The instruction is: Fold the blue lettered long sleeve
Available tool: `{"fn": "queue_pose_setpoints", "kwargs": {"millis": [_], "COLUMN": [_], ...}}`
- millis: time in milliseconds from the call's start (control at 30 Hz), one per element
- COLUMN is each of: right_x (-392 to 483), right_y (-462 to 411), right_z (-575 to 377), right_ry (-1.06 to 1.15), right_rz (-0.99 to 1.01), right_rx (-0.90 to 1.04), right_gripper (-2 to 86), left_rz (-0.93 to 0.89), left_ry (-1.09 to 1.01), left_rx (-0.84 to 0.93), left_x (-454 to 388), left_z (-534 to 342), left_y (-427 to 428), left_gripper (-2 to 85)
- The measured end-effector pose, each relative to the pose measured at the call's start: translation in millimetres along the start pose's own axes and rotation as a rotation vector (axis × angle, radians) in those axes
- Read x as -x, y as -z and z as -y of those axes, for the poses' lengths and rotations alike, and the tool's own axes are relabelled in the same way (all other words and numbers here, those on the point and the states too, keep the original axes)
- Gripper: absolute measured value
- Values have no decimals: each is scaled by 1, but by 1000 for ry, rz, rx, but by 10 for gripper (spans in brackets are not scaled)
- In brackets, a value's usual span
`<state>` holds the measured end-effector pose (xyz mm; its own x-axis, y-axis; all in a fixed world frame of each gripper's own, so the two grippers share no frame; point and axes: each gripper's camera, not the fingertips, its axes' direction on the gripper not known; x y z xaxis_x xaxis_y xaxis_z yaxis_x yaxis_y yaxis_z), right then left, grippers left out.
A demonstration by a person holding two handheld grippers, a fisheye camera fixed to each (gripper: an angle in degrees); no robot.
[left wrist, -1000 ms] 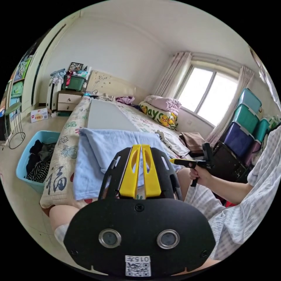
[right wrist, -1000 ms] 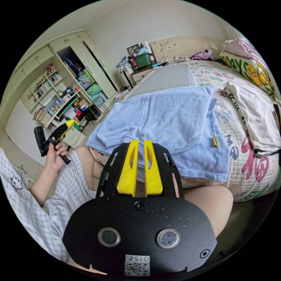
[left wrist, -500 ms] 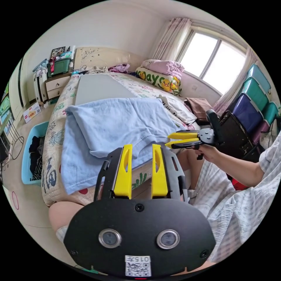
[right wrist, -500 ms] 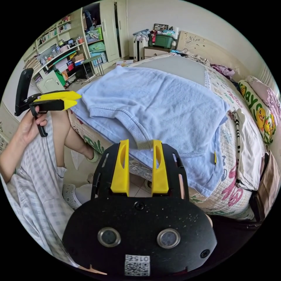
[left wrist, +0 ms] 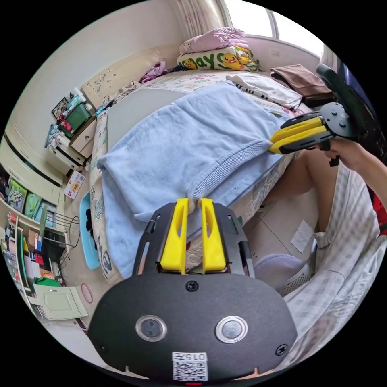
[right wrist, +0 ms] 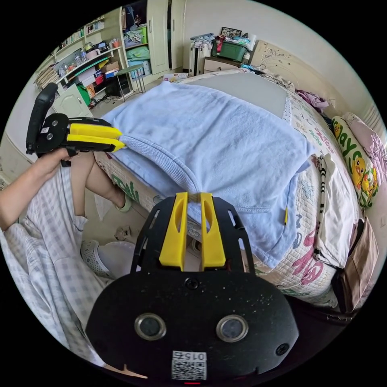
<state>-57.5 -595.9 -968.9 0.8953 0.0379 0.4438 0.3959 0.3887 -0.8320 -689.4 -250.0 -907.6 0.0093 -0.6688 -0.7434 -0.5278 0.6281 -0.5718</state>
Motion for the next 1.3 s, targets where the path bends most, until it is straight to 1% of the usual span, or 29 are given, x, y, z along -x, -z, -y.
{"fn": "queue_pose_setpoints", "kwargs": {"millis": [100, 200, 333, 400, 467, 533, 633, 700, 767, 800, 867, 1000, 1100, 1167, 1233, 1300], "right_x": [9, 21, 35, 38, 36, 31, 9, -12, -39, -44, -52, -45, -33, -22, -11, -1], "right_y": [6, 3, -33, -51, -62, -61, -50, -41, -41, -44, -63, -99, -115, -117, -111, -104], "right_z": [1, 1, 6, 9, 10, 6, -15, -35, -59, -62, -65, -51, -46, -45, -49, -55], "right_ry": [10, 23, 1, -42, -122, -175, -303, -420, -576, -607, -667, -696, -722, -713, -697, -687], "right_rz": [15, 20, 29, 42, 107, 185, 309, 333, 344, 344, 339, 361, 328, 307, 282, 283], "right_rx": [-13, -10, 51, 78, 71, 38, -67, -161, -248, -250, -239, -181, -165, -162, -188, -221], "right_gripper": [57, 56, 61, 69, 80, 85, 93, 100, 114, 117, 123, 106, 55, 29, 19, 14], "left_rz": [-33, -57, -84, -127, -166, -213, -308, -342, -339, -348, -384, -460, -386, -398, -416, -385], "left_ry": [5, -3, 27, 97, 136, 187, 322, 495, 628, 698, 760, 796, 767, 733, 708, 684], "left_rx": [-60, -77, -20, 21, 54, 48, -47, -153, -188, -188, -172, -87, -77, -64, -85, -138], "left_x": [7, 12, 20, 32, 42, 56, 91, 129, 157, 172, 188, 198, 199, 200, 202, 201], "left_z": [-7, -13, -17, -19, -20, -23, -40, -65, -81, -89, -93, -83, -77, -74, -75, -79], "left_y": [23, 36, 16, 0, -9, -7, 11, 25, 26, 22, 9, -27, -29, -28, -22, -5], "left_gripper": [52, 50, 53, 61, 69, 74, 81, 94, 105, 112, 116, 101, 68, 32, 8, -2]}}
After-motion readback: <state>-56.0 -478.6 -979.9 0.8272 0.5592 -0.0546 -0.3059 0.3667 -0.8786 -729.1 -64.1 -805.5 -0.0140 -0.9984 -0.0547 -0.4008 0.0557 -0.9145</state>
